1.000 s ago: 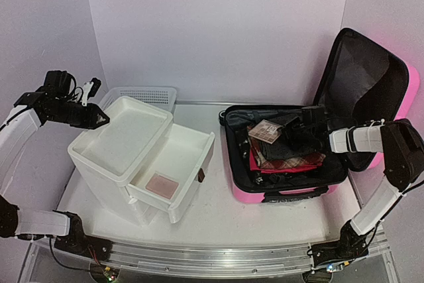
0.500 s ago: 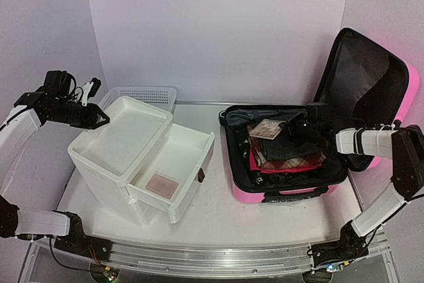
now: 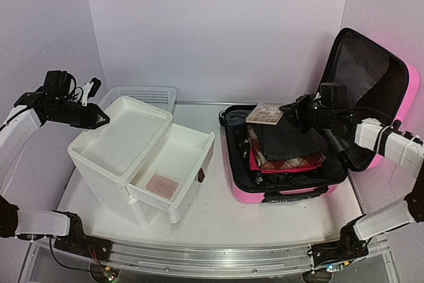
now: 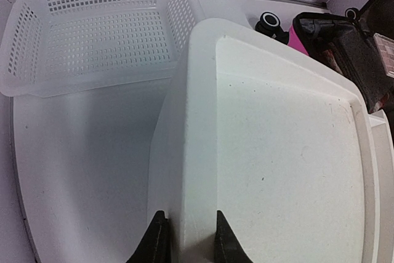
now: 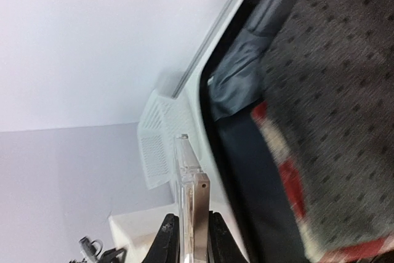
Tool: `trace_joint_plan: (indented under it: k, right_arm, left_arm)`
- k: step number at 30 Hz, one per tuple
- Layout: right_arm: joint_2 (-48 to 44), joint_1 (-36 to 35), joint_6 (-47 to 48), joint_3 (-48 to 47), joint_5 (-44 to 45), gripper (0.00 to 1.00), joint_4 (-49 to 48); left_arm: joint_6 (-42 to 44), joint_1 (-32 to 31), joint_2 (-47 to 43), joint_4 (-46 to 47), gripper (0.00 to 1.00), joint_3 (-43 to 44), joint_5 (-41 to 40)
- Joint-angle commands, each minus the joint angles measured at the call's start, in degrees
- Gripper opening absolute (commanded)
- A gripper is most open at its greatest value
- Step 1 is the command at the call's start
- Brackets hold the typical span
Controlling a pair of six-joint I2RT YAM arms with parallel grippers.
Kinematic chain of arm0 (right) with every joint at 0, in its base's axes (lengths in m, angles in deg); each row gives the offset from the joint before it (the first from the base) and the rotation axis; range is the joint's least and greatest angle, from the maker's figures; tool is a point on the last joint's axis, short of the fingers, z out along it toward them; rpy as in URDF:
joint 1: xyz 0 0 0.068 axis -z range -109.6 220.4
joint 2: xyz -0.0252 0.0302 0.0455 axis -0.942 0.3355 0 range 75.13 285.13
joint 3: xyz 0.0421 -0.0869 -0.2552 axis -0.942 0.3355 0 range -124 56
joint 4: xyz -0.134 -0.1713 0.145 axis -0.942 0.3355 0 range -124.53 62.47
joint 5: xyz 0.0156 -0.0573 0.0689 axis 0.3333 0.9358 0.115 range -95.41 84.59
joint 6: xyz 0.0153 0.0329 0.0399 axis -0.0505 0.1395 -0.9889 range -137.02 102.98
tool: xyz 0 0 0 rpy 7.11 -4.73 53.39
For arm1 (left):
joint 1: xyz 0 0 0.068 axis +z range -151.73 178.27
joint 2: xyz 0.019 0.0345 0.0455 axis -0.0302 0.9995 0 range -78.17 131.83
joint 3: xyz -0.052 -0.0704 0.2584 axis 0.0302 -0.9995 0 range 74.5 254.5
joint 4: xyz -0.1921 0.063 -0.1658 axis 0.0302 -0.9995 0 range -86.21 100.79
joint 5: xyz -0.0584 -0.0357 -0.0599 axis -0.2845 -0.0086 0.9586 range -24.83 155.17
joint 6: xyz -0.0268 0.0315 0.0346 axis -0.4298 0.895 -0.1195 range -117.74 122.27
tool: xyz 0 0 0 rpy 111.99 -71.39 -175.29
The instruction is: Open, take out, and arrange the luggage
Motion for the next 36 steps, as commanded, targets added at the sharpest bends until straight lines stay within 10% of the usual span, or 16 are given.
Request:
trace_joint_plan:
  k: [1, 14, 36]
  right_arm:
    - [-5.0, -10.5, -2.8, -6.7, 2.4, 0.0, 6.6]
    - [7.0, -46.0, 2.6, -26.4, 31.4, 0.0, 19.5]
    - [30.4, -50.4, -6.5, -46.1, 42.6, 0.0, 25.0]
  left_arm:
    - [-7.9, -0.4, 2.0, -6.9, 0.0, -2.8, 8.2]
    - [-8.5, -0.4, 1.5, -5.6, 0.0, -4.1, 5.7]
    - [-8.7, -0.4, 1.1, -4.6, 0.0, -4.2, 6.9]
